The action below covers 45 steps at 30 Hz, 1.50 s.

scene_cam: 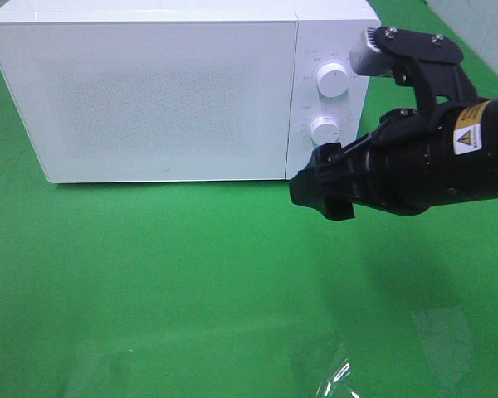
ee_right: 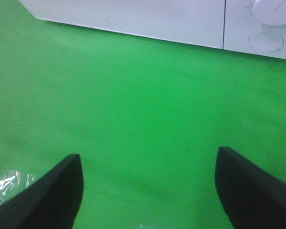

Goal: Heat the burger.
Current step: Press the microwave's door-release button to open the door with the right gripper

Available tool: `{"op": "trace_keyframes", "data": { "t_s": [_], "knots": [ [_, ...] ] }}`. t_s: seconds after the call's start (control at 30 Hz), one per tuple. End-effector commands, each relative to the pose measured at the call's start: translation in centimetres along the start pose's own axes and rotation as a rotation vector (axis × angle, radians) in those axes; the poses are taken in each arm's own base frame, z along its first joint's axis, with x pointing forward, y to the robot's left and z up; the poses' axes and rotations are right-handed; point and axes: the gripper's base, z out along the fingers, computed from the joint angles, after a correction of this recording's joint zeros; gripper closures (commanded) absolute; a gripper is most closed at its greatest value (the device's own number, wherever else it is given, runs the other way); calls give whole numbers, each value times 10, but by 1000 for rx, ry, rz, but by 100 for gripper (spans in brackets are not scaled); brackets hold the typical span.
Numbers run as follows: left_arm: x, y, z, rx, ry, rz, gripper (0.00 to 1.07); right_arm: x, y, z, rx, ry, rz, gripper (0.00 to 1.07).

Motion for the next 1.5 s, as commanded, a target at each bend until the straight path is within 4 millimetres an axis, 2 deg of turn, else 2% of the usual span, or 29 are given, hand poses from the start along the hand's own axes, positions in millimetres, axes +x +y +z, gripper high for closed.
{"op": "trace_keyframes", "data": {
  "t_s": [0.03, 0.07, 0.1, 0.13, 0.23, 0.27, 0.3, 0.37, 0.53, 0.6, 0.63, 0.67, 0.7, 0.77, 0.8, 0.83, 0.97, 1.2, 1.5],
  "knots": [
    [1, -1, -2, 3, -21, -5, 8, 4, -4, -28, 43, 65, -83, 34],
    [1, -1, -2, 3, -21, -5, 8, 7, -5, -39, 48, 78, -108, 34],
    [1, -1, -2, 3, -21, -5, 8, 7, -5, -39, 48, 78, -108, 34],
    [1, -1, -2, 3, -21, -5, 8, 9, -5, -51, 49, 83, -118, 34],
    [1, -1, -2, 3, -21, -5, 8, 10, -6, -56, 49, 82, -119, 34],
    [1, -1, -2, 3, -21, -5, 8, 13, -6, -66, 50, 83, -123, 34],
    [1, -1, -2, 3, -21, -5, 8, 13, -6, -66, 50, 83, -123, 34],
    [1, -1, -2, 3, -21, -5, 8, 21, -9, -87, 56, 104, -165, 34],
    [1, -1, -2, 3, -21, -5, 8, 27, -11, -100, 62, 118, -176, 34],
    [1, -1, -2, 3, -21, -5, 8, 36, -14, -118, 67, 125, -180, 34],
    [1, -1, -2, 3, -21, -5, 8, 36, -14, -118, 67, 125, -180, 34],
    [1, -1, -2, 3, -21, -5, 8, 41, -15, -130, 64, 107, -178, 34],
    [1, -1, -2, 3, -21, -5, 8, 41, -15, -130, 64, 107, -178, 34],
    [1, -1, -2, 3, -21, -5, 8, 48, -18, -147, 58, 71, -173, 34],
    [1, -1, -2, 3, -21, -5, 8, 48, -18, -147, 58, 71, -173, 34],
    [1, -1, -2, 3, -21, -5, 8, 54, -19, -155, 56, 57, -172, 34],
    [1, -1, -2, 3, -21, -5, 8, 64, -24, -163, 67, 46, -156, 34],
    [1, -1, -2, 3, -21, -5, 8, 90, -42, -179, 206, -43, -39, 34],
    [1, -1, -2, 3, -21, -5, 8, 116, -47, -191, 314, -186, 60, 34]
  ]
}}
